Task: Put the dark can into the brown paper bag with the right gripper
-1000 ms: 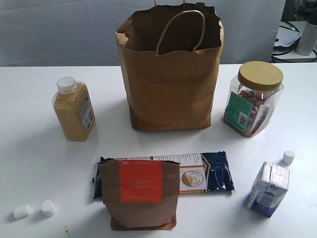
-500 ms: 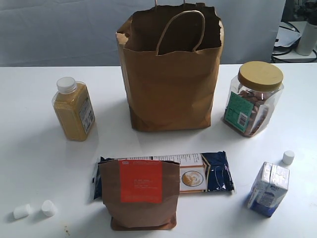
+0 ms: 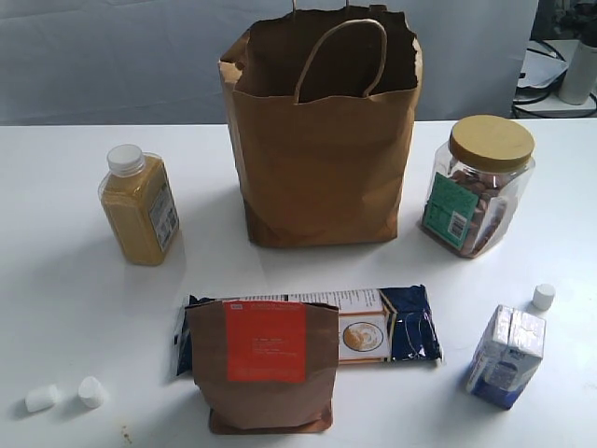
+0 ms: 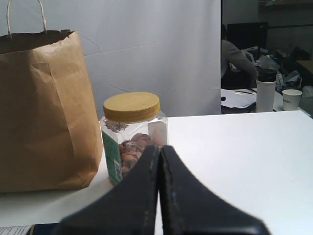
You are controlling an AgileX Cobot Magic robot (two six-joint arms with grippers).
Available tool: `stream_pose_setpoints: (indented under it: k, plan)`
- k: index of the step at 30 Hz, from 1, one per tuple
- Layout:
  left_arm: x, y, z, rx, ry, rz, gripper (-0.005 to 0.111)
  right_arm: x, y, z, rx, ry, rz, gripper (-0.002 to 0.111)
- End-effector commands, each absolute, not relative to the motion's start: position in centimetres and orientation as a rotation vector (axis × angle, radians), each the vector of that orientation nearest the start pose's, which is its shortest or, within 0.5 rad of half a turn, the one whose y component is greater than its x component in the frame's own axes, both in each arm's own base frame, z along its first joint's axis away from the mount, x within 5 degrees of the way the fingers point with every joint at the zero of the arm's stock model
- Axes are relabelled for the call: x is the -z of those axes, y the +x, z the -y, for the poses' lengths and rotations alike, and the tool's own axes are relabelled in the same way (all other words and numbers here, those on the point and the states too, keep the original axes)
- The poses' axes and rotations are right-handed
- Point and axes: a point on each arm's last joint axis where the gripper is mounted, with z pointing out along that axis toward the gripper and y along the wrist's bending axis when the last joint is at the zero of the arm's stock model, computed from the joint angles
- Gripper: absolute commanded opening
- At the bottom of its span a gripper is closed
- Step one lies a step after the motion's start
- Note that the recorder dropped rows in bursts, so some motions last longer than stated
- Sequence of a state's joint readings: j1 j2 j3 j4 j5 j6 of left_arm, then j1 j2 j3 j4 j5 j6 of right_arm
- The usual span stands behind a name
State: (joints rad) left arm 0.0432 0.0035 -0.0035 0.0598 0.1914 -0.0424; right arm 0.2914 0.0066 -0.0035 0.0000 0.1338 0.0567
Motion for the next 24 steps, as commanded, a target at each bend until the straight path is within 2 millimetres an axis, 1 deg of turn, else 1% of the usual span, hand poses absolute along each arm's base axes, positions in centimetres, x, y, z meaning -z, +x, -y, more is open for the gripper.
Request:
stream_pose_setpoints:
  k: [1, 11, 24]
  plan:
    - [-19.65, 5.6, -0.31, -0.05, -0.026, -1.667, 0.0, -20.1, 5.41, -1.59, -0.261, -0.19, -1.613, 0.0]
    - [-19.65, 5.6, -0.31, -0.05, -0.026, -1.667, 0.0, -20.1, 5.41, -1.58, -0.259, -0.188, -1.613, 0.0]
    - [-19.65, 5.6, -0.31, -0.05, -0.026, -1.667, 0.0, -20.1, 5.55, -1.02, -0.18, -0.105, -1.617, 0.0]
